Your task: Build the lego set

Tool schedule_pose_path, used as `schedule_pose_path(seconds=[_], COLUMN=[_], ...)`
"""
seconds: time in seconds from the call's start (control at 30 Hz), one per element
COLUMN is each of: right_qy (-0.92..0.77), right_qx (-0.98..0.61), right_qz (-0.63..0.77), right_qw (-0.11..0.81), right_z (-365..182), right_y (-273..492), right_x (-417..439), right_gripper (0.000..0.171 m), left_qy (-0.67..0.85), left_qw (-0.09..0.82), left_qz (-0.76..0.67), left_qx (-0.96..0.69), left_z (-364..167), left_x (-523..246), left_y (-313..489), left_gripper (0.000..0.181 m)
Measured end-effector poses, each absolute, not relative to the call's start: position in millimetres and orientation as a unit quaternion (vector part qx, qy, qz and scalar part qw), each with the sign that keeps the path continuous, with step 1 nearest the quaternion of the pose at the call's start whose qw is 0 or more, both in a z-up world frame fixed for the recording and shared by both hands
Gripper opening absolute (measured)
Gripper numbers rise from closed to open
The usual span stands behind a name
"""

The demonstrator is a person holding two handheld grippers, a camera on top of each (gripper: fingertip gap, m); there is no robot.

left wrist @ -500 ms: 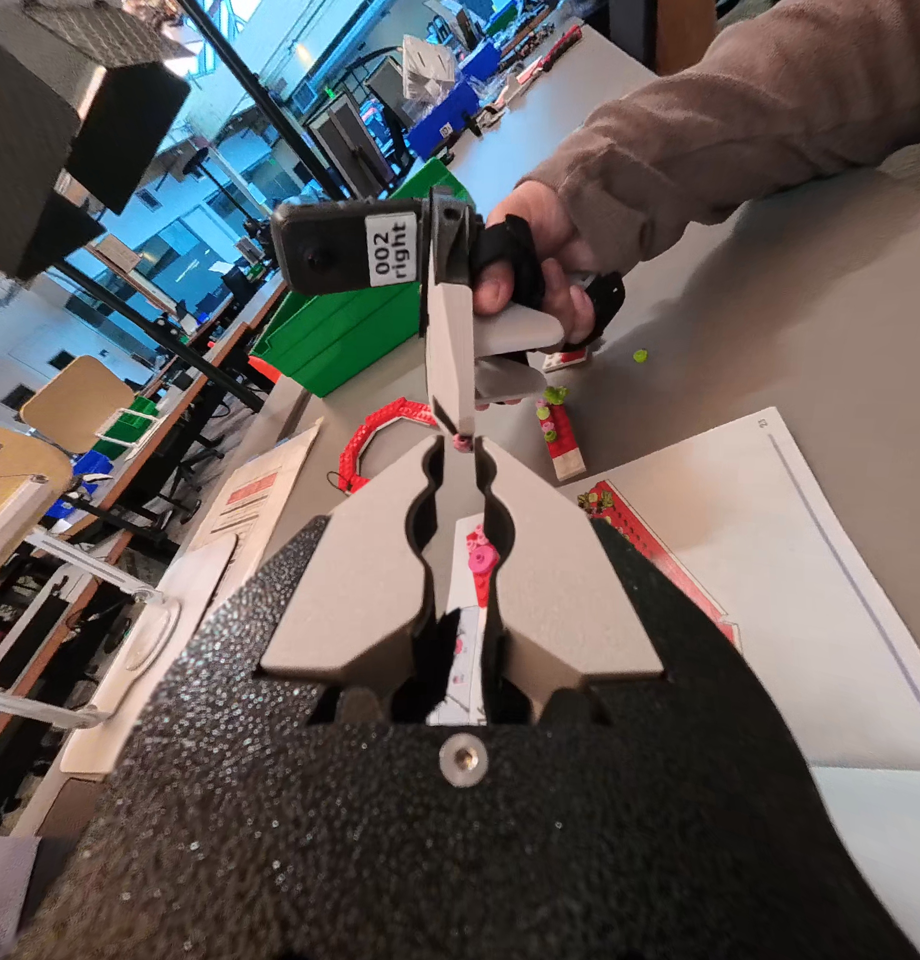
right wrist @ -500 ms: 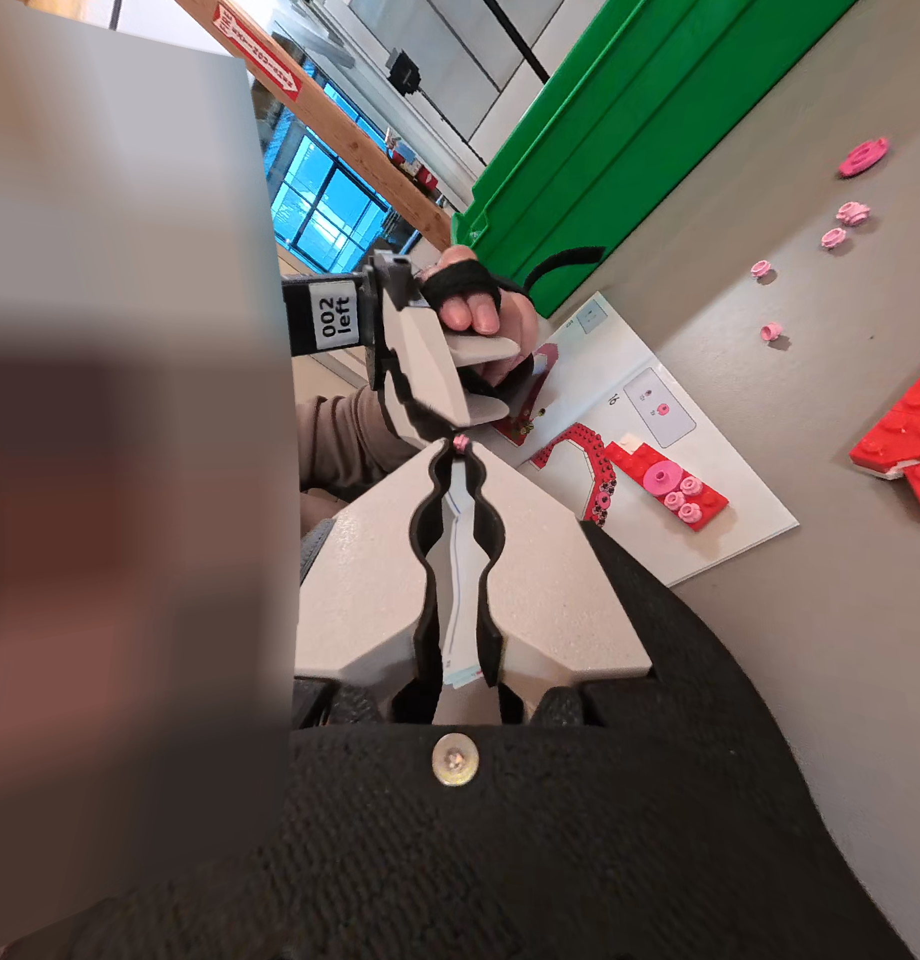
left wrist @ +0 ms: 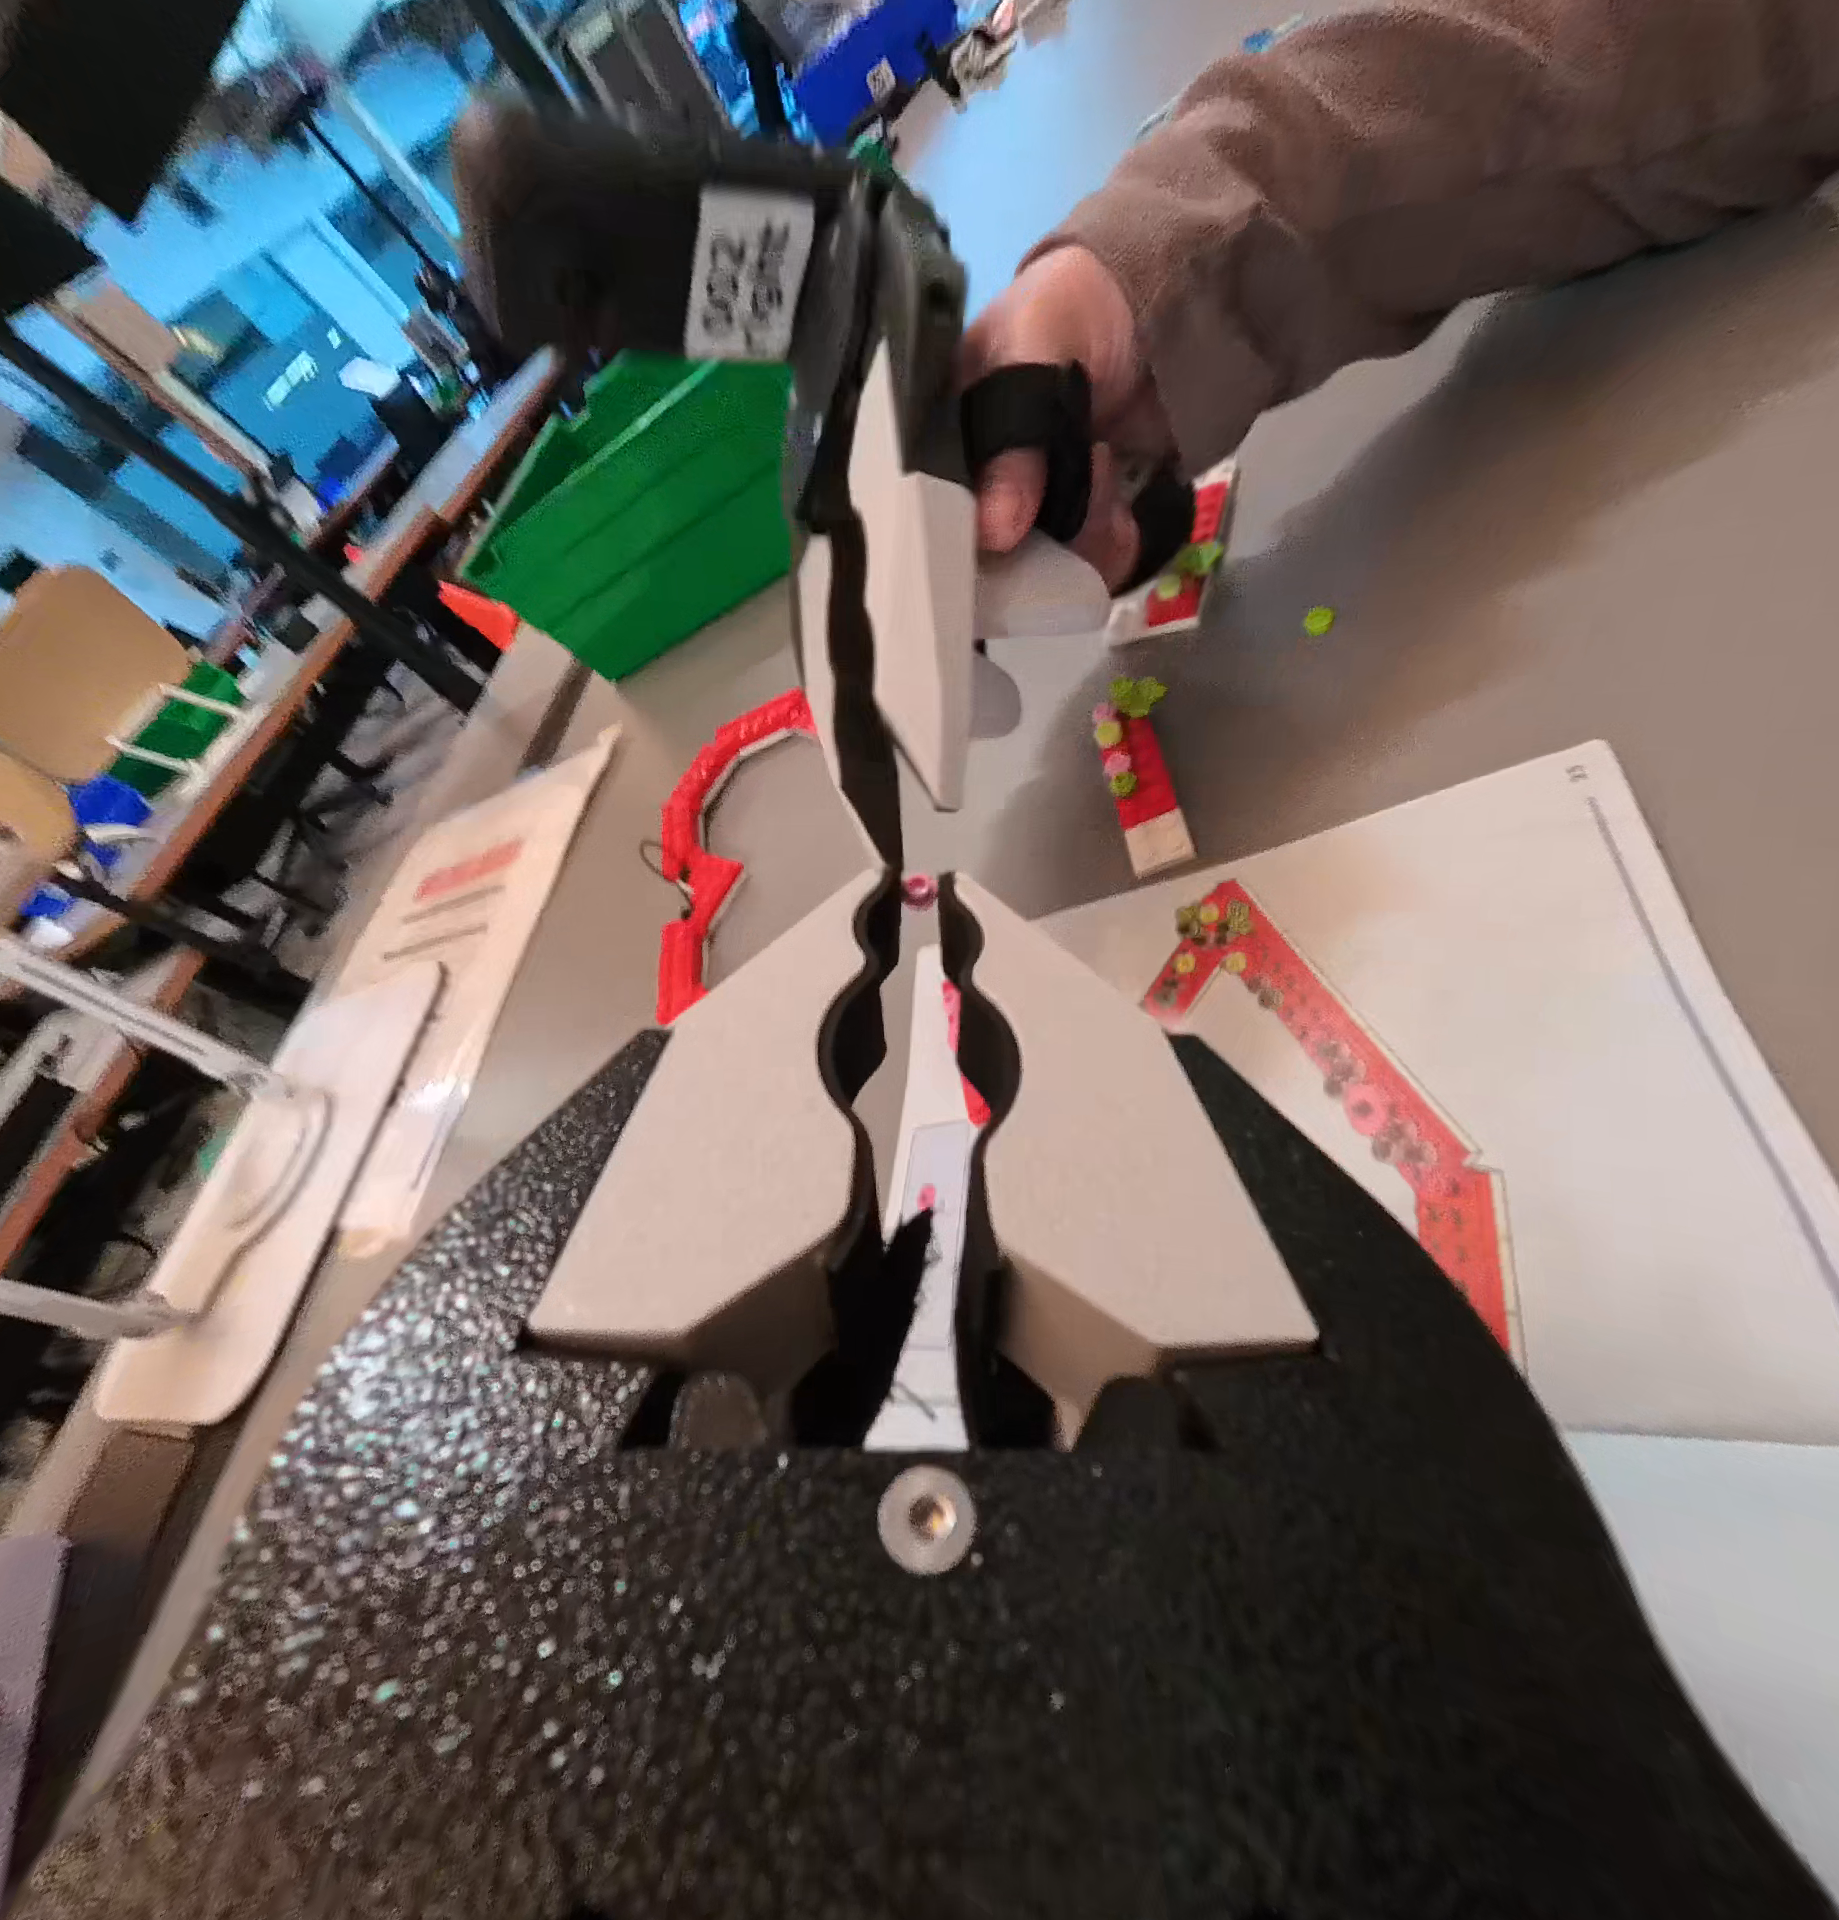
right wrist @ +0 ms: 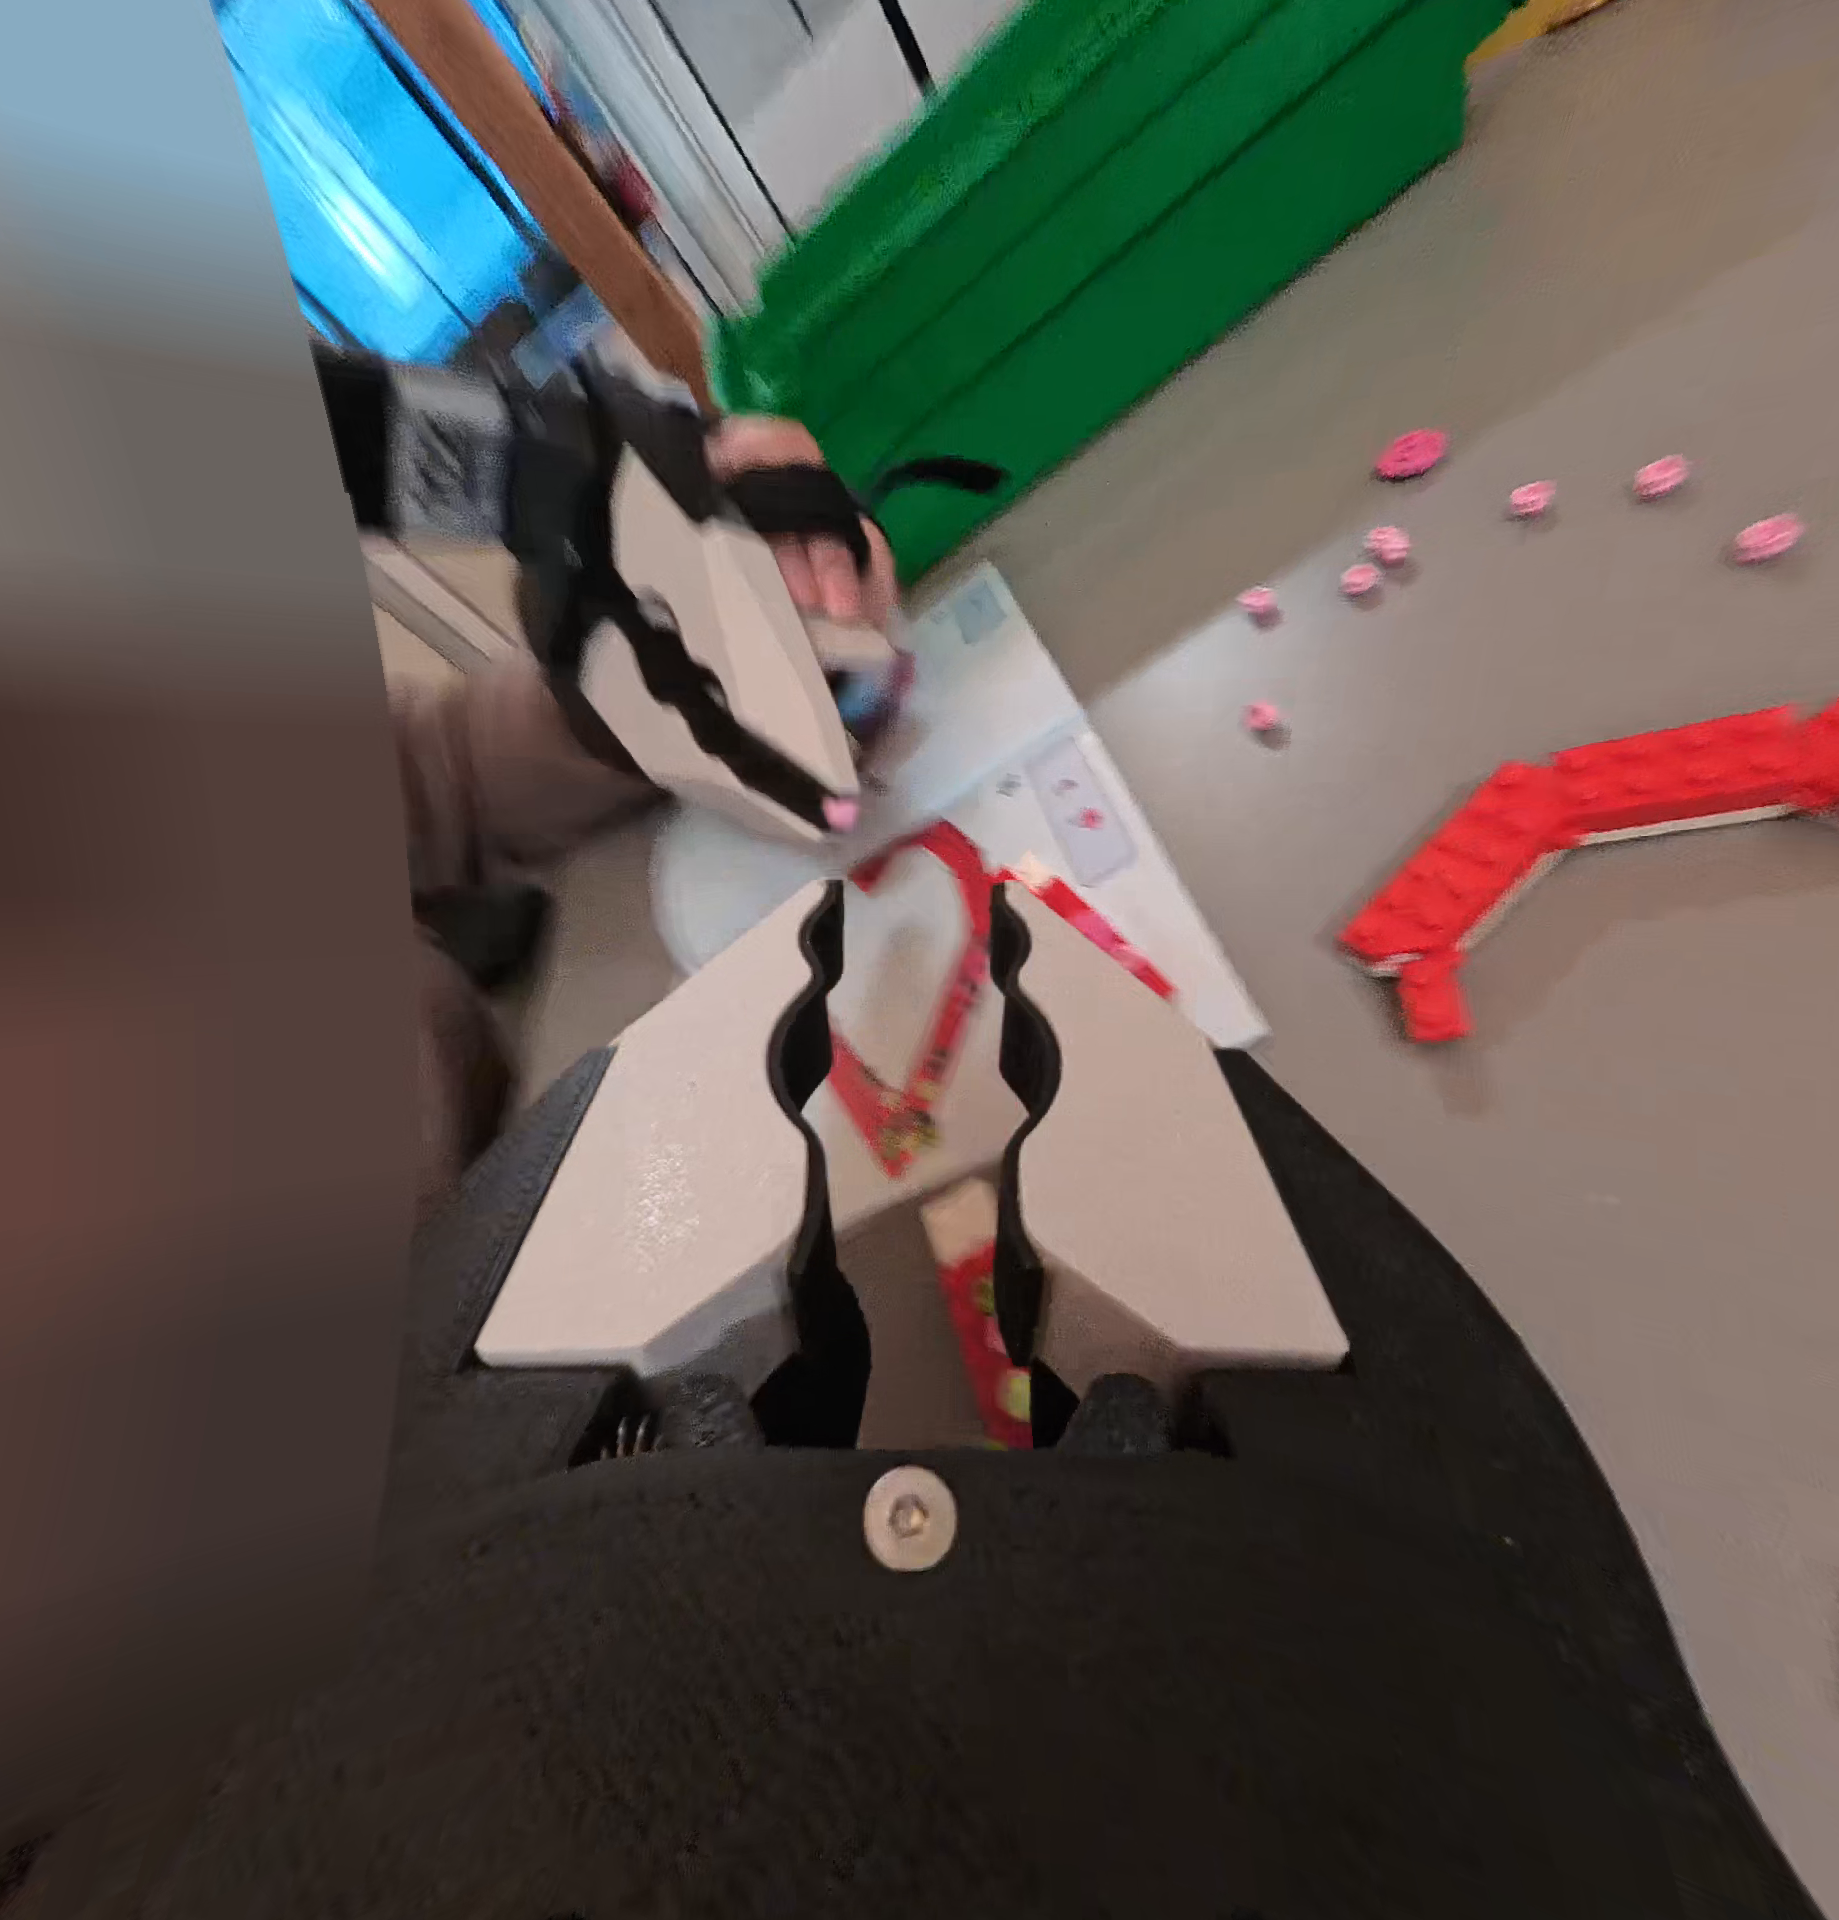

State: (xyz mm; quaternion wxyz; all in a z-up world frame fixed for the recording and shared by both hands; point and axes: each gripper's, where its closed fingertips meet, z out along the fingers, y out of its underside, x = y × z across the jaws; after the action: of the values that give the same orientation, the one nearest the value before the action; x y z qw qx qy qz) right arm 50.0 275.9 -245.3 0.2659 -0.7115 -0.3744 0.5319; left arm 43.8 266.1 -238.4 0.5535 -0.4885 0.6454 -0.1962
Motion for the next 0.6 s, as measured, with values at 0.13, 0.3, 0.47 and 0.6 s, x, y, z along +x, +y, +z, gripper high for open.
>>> schedule_pose_path(seconds=[0.13, 0.3, 0.47, 0.6], right_qy=[-0.573, -0.694, -0.726, -0.726], right_qx=[-0.684, -0.616, -0.600, -0.594], right_qz=[0.340, 0.261, 0.246, 0.262], right_qw=[0.298, 0.267, 0.229, 0.226], right_z=[-274, -294, -309, -312], right_y=[288, 290, 292, 291], right_x=[53, 38, 41, 42], right_gripper=[0.032, 0.033, 0.026, 0.014], left_qy=[0.631, 0.615, 0.598, 0.587], left_qw=[0.503, 0.436, 0.394, 0.372], left_qz=[-0.211, -0.258, -0.288, -0.318], left_qx=[-0.551, -0.604, -0.636, -0.645], left_z=[-253, -270, -280, -282], left_x=[34, 29, 27, 29], left_y=[282, 285, 286, 282], left_gripper=[0.005, 0.005, 0.005, 0.004])
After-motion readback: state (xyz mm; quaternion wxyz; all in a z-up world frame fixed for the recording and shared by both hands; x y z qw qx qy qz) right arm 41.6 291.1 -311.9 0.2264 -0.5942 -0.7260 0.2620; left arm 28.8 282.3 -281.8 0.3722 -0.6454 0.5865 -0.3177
